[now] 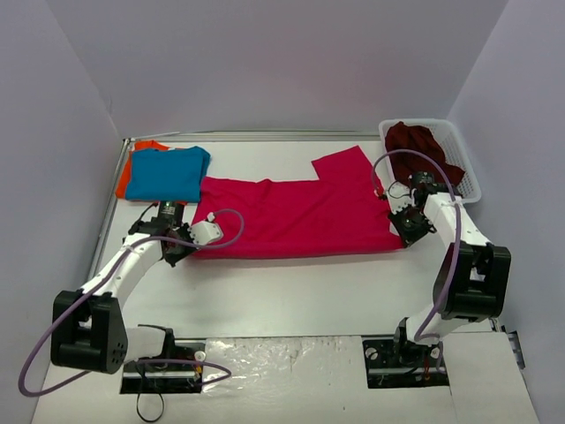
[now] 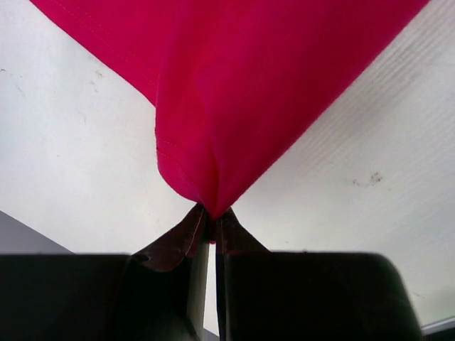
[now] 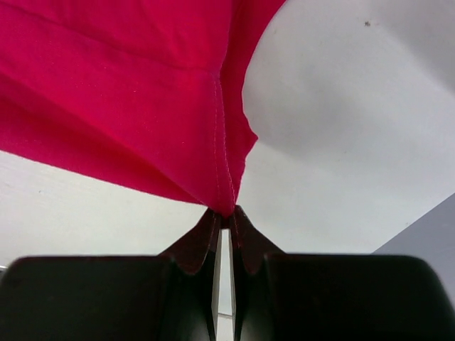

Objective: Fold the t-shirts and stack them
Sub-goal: Fold the flattened tshirt in 1/3 of the way

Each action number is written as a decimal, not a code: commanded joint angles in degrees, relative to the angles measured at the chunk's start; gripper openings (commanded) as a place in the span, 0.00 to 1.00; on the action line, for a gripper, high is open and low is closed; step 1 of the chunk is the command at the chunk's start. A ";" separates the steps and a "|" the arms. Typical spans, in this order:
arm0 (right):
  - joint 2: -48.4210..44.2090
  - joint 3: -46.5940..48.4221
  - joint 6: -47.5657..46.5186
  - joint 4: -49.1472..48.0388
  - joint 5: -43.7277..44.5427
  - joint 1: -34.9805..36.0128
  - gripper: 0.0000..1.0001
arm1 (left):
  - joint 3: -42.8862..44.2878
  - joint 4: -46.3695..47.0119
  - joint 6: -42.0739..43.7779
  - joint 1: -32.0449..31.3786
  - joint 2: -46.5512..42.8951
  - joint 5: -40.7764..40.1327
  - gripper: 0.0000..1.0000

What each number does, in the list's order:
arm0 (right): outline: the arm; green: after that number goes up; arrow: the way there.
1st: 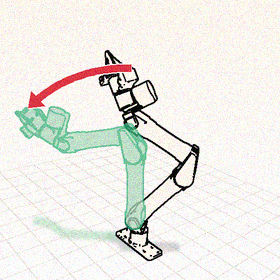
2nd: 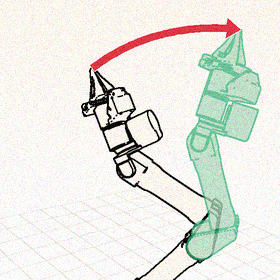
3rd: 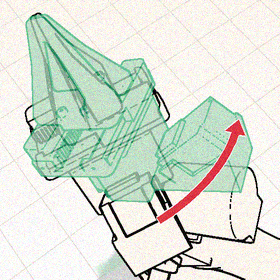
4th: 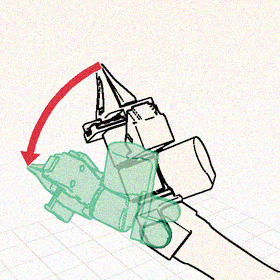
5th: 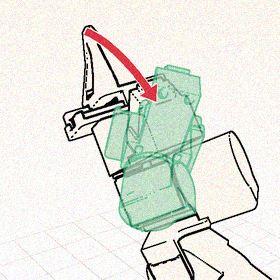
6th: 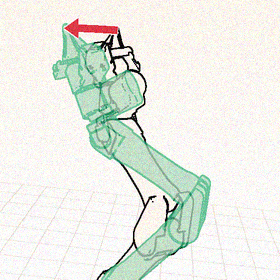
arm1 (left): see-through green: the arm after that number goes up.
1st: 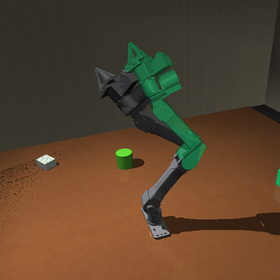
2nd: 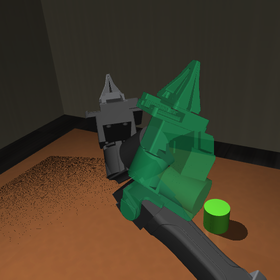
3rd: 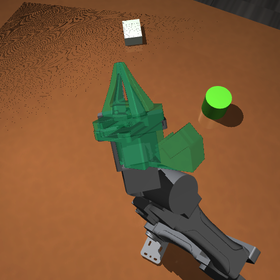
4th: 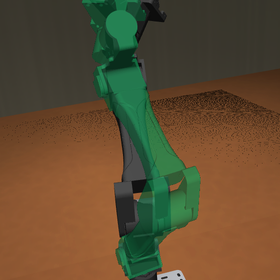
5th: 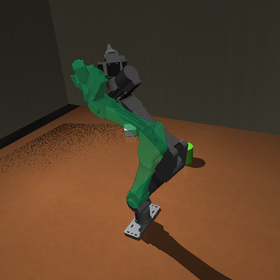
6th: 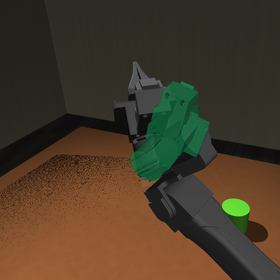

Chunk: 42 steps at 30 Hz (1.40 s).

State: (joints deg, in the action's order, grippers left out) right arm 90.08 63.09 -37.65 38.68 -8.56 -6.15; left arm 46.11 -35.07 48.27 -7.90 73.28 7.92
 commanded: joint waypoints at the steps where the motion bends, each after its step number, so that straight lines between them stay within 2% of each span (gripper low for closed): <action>1: -4.21 -1.30 -1.99 5.09 1.61 -0.97 0.00 | 0.56 -7.36 2.70 0.61 -4.10 -1.16 0.02; 7: -10.10 -3.85 -2.52 8.08 0.47 -1.05 0.00 | 1.97 -14.40 4.55 0.52 -8.85 1.83 0.03; 19: -20.03 -6.40 -4.45 14.76 0.12 -0.97 0.00 | 4.16 -22.49 5.61 0.52 -14.74 4.64 0.03; 26: -23.46 -7.01 -4.89 17.22 -0.58 -1.05 0.00 | 5.57 -25.66 6.13 0.43 -16.50 5.88 0.02; 42: -29.52 -8.42 -5.16 20.91 -0.32 -1.05 0.00 | 2.76 -29.09 7.19 0.43 -19.75 7.63 0.02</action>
State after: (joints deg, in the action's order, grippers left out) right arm 62.19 55.29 -42.22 55.94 -9.91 -6.74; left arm 48.99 -60.99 53.84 -7.86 54.59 14.70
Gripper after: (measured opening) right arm 0.020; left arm 0.046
